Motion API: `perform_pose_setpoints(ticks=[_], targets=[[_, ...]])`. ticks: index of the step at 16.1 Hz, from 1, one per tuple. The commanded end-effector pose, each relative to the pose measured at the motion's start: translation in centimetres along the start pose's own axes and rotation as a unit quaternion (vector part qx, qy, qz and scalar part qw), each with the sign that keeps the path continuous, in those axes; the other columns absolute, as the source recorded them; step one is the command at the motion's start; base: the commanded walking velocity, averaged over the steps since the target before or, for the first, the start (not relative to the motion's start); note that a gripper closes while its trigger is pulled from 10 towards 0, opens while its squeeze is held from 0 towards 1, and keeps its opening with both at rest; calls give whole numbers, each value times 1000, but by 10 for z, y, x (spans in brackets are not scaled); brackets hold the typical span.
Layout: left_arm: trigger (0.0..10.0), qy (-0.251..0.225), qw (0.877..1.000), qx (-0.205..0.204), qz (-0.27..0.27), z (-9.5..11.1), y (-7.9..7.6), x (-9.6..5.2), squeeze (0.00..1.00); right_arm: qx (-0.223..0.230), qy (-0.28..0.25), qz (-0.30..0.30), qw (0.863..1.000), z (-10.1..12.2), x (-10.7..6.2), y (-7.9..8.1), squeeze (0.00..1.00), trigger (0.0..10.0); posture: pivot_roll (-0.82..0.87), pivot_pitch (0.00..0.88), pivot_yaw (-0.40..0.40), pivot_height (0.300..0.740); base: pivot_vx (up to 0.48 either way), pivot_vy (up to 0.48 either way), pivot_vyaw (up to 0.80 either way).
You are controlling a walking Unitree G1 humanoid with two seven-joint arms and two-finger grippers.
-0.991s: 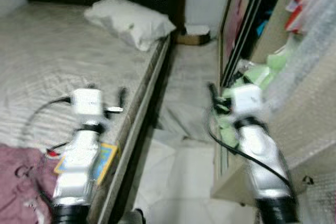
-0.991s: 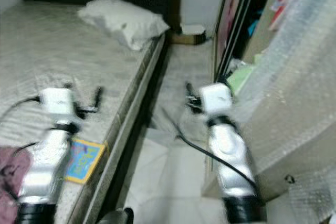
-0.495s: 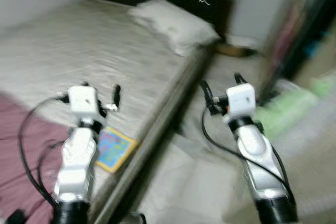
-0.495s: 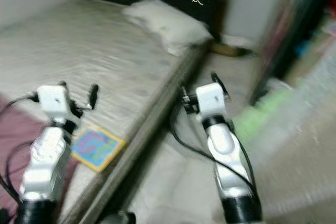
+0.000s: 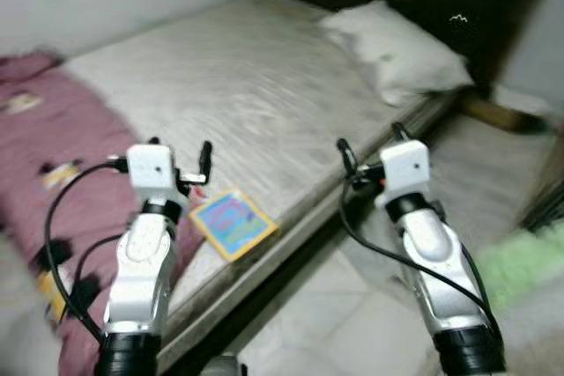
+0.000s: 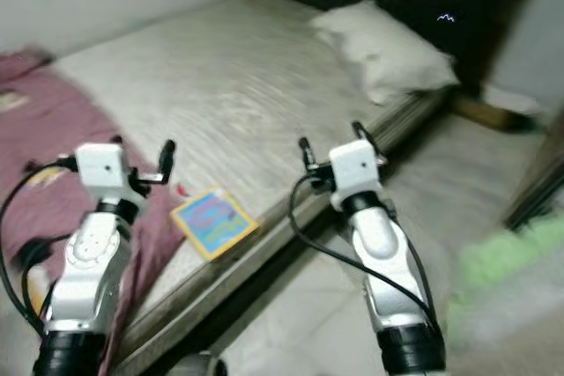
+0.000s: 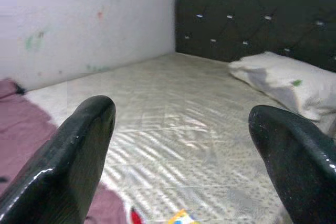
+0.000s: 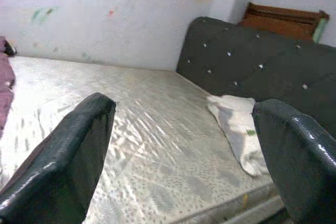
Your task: Clean up the room
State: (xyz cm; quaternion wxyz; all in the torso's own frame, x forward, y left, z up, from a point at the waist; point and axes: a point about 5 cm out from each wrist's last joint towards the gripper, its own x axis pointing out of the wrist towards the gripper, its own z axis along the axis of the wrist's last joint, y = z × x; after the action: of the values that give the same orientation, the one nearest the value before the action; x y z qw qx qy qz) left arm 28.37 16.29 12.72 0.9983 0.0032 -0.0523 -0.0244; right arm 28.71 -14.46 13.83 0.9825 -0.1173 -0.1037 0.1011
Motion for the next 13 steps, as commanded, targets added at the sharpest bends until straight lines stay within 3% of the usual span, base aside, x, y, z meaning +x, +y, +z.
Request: perform_pose_setpoints(ticks=[1,13], targets=[[10000,-2,1000,8,9,2,7,1,0,5,-14,14,1000,6,4,6,0,10000,-37,0,-19,740,0,0,800],[10000,-2,1000,7,5,0,5,3,0,1,-29,34,999,9,8,9,0,10000,-34,0,-21,740,0,0,800]])
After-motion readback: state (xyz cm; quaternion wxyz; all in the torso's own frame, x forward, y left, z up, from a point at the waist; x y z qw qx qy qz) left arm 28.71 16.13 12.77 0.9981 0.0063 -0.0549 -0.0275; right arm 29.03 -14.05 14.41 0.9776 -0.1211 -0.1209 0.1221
